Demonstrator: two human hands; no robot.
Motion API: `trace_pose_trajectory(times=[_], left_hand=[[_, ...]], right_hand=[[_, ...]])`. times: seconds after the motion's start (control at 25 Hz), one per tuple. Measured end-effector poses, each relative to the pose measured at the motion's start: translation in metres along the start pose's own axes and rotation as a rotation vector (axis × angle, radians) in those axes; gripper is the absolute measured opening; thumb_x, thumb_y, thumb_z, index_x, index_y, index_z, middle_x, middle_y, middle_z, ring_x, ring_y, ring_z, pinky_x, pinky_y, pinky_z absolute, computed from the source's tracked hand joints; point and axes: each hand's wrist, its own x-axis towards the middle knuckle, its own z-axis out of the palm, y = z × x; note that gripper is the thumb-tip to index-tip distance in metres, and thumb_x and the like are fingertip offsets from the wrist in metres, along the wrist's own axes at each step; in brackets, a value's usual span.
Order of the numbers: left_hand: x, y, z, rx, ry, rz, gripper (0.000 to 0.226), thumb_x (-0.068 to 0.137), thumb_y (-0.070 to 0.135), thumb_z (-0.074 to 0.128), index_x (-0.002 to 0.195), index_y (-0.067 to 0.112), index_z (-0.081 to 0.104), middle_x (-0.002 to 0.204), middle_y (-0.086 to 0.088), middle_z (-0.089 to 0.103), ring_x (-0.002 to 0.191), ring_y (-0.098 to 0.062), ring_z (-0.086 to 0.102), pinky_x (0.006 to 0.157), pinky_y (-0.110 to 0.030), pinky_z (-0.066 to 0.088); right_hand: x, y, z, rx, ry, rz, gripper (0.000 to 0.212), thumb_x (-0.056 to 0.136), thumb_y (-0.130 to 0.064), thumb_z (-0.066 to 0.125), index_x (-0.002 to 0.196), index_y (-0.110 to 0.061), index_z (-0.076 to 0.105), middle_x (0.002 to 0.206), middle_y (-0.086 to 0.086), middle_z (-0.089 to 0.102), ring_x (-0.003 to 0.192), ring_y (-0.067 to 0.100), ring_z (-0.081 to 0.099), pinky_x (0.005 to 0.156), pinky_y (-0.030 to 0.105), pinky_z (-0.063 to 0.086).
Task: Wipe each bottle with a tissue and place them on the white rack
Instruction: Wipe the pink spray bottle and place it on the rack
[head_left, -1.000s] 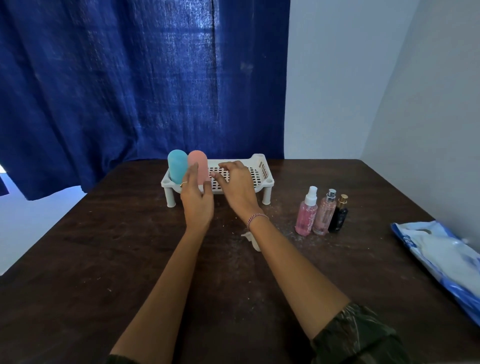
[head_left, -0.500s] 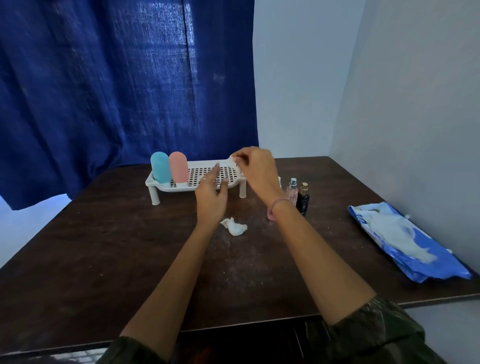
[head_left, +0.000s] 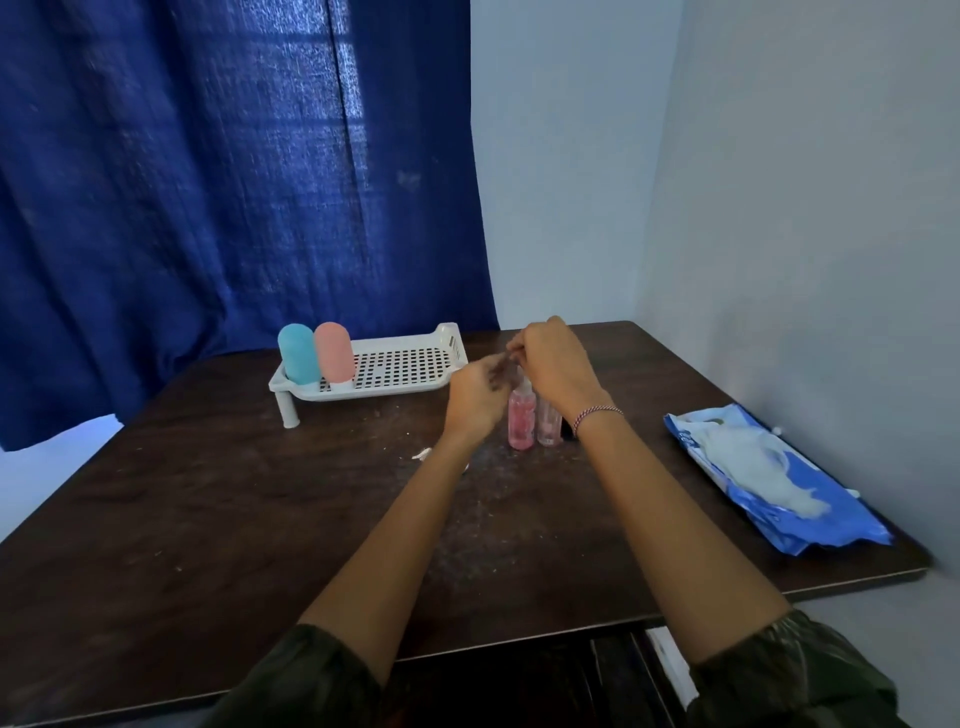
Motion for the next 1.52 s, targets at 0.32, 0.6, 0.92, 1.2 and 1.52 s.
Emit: trace_pose_trajectory(times=[0.32,0.6,0.92,1.2,1.52], left_hand=[[0.01,-0.005,0.008,0.049,-0.002,-0.077,0.02,0.086,0.006,0.062,0.104,0.003,0.07,0.1,-0.012,0.072,0.086,-0.01,0.06,0.083,-0.023,0.049],[0.013,-0.03,-0.026,0.049,0.117,-0.1,0.025,0.083,0.007,0.068,0.108,0.007,0.069,0.101,-0.007,0.072,0.084,-0.007,0.062,0.08,-0.016,0.048],[0.01,-0.061,-0.052,0.037,0.245,-0.119,0.029,0.079,0.015,0.075,0.106,0.01,0.068,0.095,-0.001,0.069,0.084,-0.009,0.062,0.076,-0.013,0.048],[0.006,-0.079,-0.049,0.098,0.33,0.072,0.036,0.082,0.022,0.072,0.115,0.008,0.066,0.097,0.004,0.06,0.089,-0.011,0.059,0.081,-0.024,0.049],[0.01,-0.086,-0.056,-0.112,0.22,-0.01,0.029,0.09,0.021,0.062,0.116,0.008,0.064,0.102,0.003,0.065,0.087,0.0,0.06,0.074,-0.006,0.048]], right_hand=[[-0.001,-0.001,0.015,0.036,-0.056,0.045,0.016,0.086,-0.002,0.058,0.095,-0.006,0.071,0.091,0.012,0.069,0.08,0.021,0.064,0.079,0.033,0.054],[0.005,-0.025,0.039,0.462,-0.004,0.101,0.026,0.085,-0.002,0.062,0.109,-0.009,0.068,0.109,0.007,0.068,0.094,0.015,0.064,0.083,0.016,0.047],[-0.018,-0.031,0.077,1.019,-0.073,0.248,0.009,0.084,-0.015,0.067,0.087,-0.014,0.058,0.084,0.004,0.068,0.074,0.012,0.065,0.067,0.021,0.053],[-0.031,-0.027,0.095,0.62,-0.564,-0.166,0.032,0.063,-0.027,0.084,0.089,-0.017,0.068,0.088,0.001,0.068,0.074,0.007,0.057,0.065,0.019,0.045],[-0.019,-0.018,0.092,0.978,0.03,0.148,0.021,0.074,-0.015,0.076,0.092,-0.019,0.068,0.088,-0.007,0.068,0.079,0.004,0.062,0.067,0.018,0.051]])
